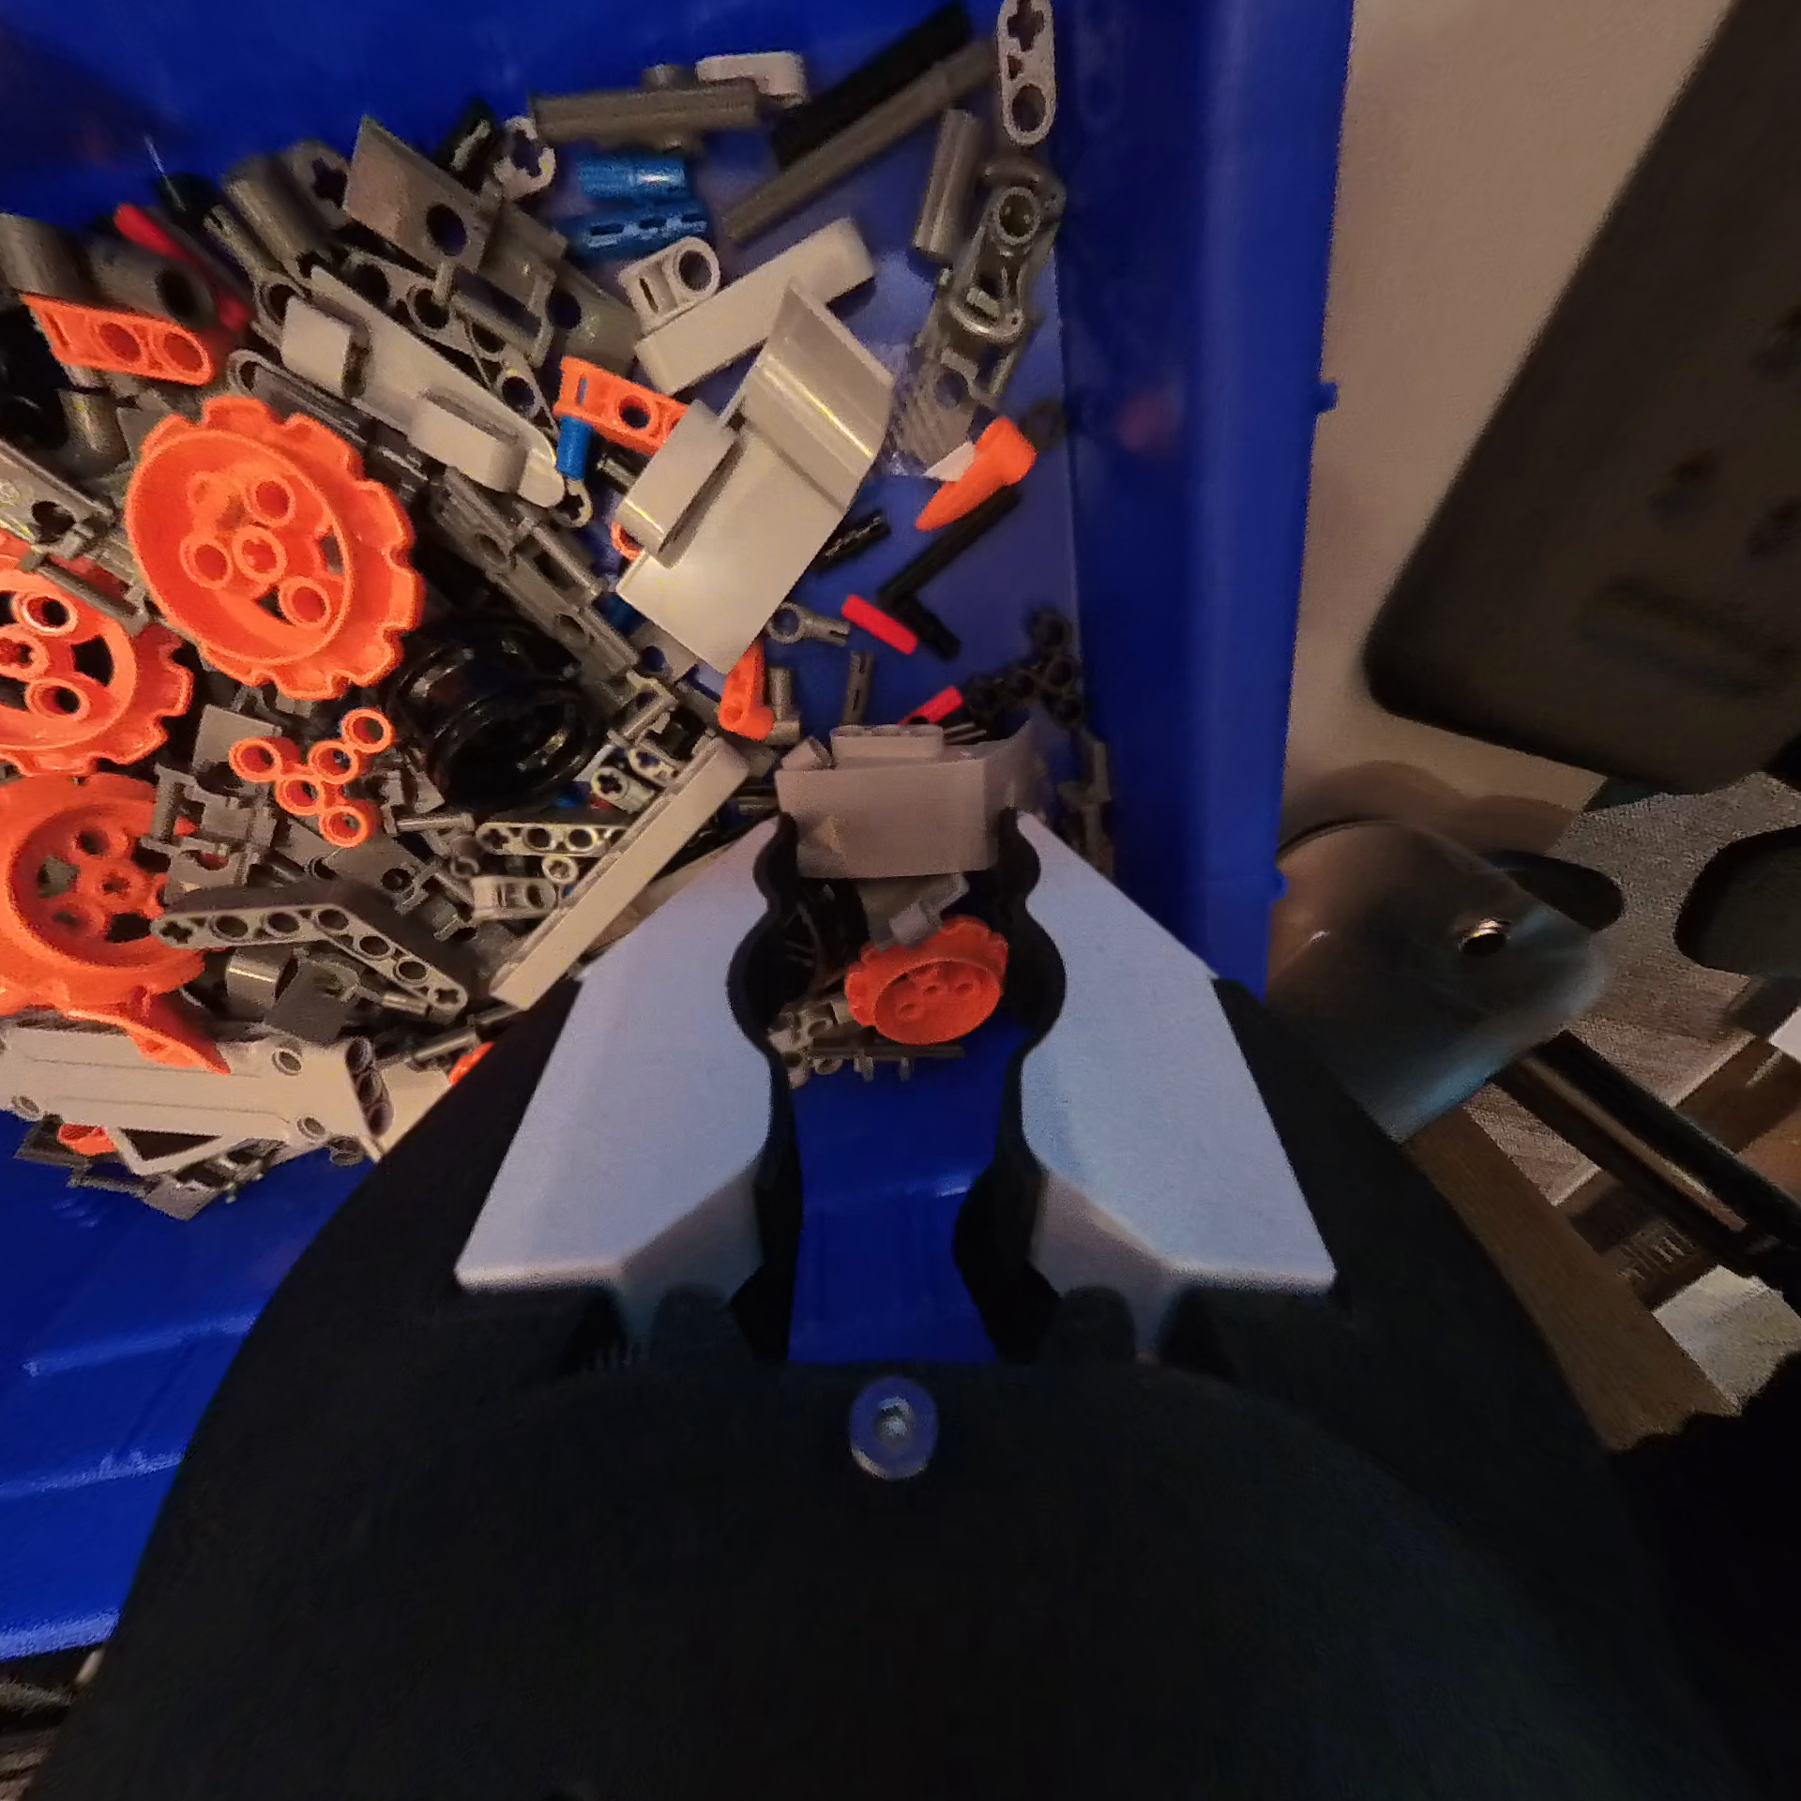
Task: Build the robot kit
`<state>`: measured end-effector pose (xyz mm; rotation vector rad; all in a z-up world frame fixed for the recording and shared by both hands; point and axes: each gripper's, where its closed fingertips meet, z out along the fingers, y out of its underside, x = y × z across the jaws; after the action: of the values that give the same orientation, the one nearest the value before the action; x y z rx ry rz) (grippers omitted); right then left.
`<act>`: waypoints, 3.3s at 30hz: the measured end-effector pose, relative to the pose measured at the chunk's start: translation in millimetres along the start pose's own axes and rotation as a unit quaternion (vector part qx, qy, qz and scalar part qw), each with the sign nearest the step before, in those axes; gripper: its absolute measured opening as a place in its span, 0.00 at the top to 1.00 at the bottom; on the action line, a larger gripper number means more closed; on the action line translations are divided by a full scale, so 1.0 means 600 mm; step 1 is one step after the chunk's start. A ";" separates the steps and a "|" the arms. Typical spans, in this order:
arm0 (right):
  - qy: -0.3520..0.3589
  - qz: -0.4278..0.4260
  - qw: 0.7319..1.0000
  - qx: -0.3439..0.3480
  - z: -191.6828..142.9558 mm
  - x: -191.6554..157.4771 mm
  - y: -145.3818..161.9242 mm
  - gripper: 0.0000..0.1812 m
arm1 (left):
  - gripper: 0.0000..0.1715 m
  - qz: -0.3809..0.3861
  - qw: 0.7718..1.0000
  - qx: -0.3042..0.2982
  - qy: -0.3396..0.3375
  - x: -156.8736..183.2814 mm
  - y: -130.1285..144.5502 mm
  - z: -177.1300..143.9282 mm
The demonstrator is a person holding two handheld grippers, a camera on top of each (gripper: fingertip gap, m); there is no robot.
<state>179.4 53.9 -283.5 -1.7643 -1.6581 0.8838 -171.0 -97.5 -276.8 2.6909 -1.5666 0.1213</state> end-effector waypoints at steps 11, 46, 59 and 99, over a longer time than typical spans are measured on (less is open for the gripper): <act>-0.003 0.000 1.000 0.001 -0.001 -0.001 0.000 0.93 | 0.89 -0.044 0.994 0.039 -0.093 -0.091 -0.030 -0.014; -0.008 -0.002 1.000 0.001 -0.003 -0.006 -0.001 0.93 | 0.91 -0.052 0.998 -0.034 0.007 -0.018 0.032 -0.001; -0.011 -0.003 1.000 0.000 -0.002 -0.009 0.000 0.93 | 0.79 -0.085 0.995 -0.018 -0.039 -0.049 0.045 -0.021; -0.016 -0.006 1.000 -0.001 -0.003 -0.013 -0.001 0.93 | 0.81 -0.103 0.994 -0.037 0.010 -0.033 0.040 -0.004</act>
<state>180.2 46.4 -281.6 -1.7482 -1.6888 0.9097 -201.4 -92.0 -276.6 2.7626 -1.2526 0.0841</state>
